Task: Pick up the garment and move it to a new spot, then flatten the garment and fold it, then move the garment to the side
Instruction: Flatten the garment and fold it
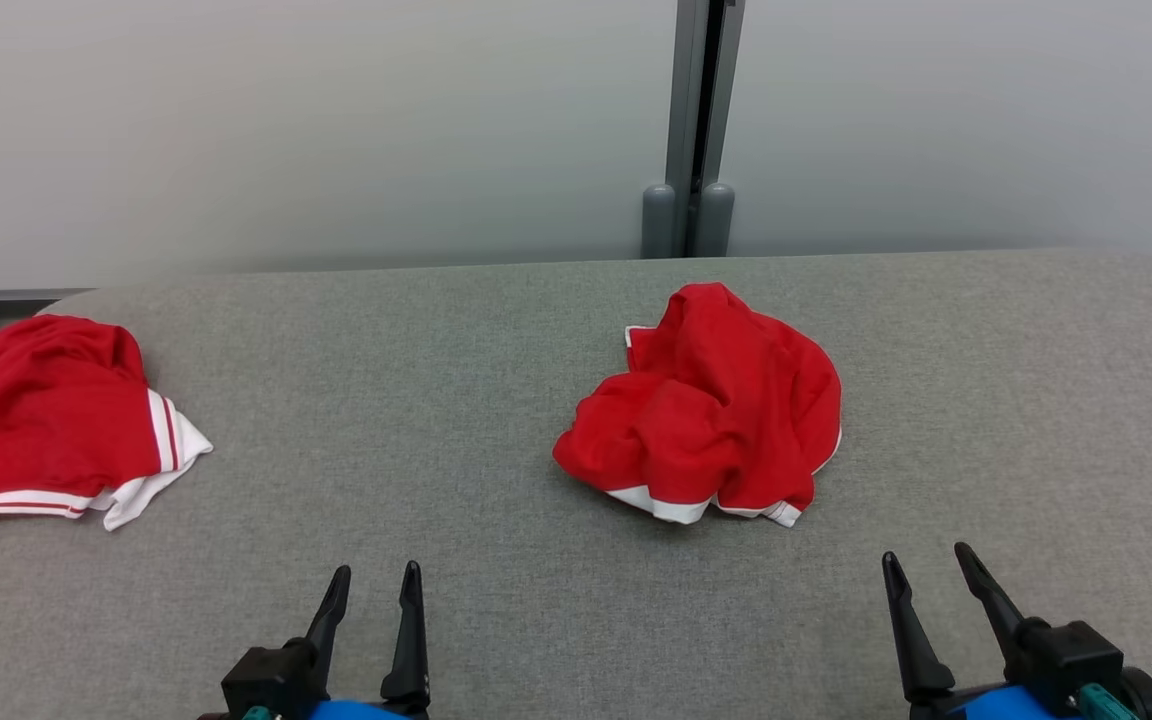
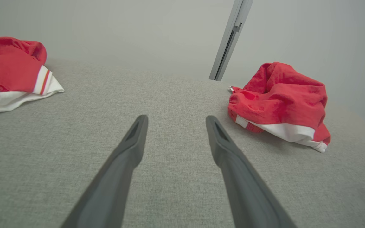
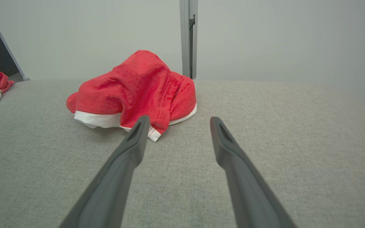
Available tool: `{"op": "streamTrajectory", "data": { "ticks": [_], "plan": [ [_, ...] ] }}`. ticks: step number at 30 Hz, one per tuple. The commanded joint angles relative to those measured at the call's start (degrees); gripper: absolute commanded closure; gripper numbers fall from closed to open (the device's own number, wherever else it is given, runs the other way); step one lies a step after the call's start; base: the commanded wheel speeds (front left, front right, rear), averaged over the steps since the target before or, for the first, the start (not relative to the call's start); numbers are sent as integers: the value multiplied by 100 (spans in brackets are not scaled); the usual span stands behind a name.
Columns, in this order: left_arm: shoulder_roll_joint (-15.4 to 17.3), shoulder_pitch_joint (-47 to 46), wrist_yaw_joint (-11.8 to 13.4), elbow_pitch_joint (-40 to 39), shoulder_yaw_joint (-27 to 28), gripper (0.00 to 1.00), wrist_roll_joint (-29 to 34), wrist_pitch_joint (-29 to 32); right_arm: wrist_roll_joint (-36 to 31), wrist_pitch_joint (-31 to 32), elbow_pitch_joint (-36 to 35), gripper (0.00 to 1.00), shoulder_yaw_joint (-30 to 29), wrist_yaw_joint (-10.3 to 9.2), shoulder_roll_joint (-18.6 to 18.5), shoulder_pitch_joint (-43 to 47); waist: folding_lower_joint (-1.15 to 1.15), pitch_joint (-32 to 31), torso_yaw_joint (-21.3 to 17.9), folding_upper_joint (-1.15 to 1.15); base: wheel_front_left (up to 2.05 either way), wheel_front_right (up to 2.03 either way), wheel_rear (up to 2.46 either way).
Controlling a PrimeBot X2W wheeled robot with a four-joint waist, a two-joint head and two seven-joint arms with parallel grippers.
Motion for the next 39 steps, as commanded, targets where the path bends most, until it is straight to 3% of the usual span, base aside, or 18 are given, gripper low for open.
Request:
{"op": "streamTrajectory", "data": {
  "ticks": [1, 12, 19, 20, 21, 22, 23, 27, 32, 39],
  "plan": [
    [-19, -136, -34, -29, 11, 0, 42, -15, -96, -22, 127, 0, 0, 0, -24, -211, 0, 90, 68, 0, 0, 0, 0],
    [-60, -407, -104, -175, -45, 0, 160, -15, -298, 450, 1865, 0, -160, 0, -23, -1538, 0, 634, 604, 0, 0, 0, 0],
    [-84, -502, -120, -130, 14, 0, 208, -15, -393, 367, 2896, 0, -328, 0, -23, -2221, 0, 835, 910, 0, 0, 0, 0],
    [-83, -514, -119, -135, 31, 0, 217, -15, -382, 327, 2995, 22, -330, 0, -23, -2284, 0, 849, 933, 0, 0, 0, 0],
    [-85, -509, -117, -143, 52, 0, 214, -15, -338, 270, 3066, 60, -319, 0, -22, -2340, 0, 855, 943, 0, 0, 0, 0],
    [-85, -495, -118, -147, 67, 0, 225, -15, -319, 218, 3117, 87, -318, 0, -25, -2370, 0, 858, 946, 0, 0, 0, 0],
    [-87, -481, -114, -151, 77, 0, 235, -15, -304, 164, 3140, 100, -304, 0, -25, -2382, 0, 855, 940, 0, 0, 0, 0],
    [-89, -405, -97, -151, 128, 0, 262, -15, -117, 21, 2977, 100, -278, 0, -25, -2255, 0, 800, 827, 0, 0, 0, 0],
    [-93, -368, -124, -160, 188, 0, 278, -15, 22, -12, 2274, 100, -413, 0, -26, -1809, 0, 704, 575, 0, 0, 0, 0],
    [-118, -375, -171, -168, 155, 0, 302, -15, -299, 360, 1307, 100, -1225, 0, -23, -1060, 0, 675, 290, 0, 0, 0, 0]
  ]
}}
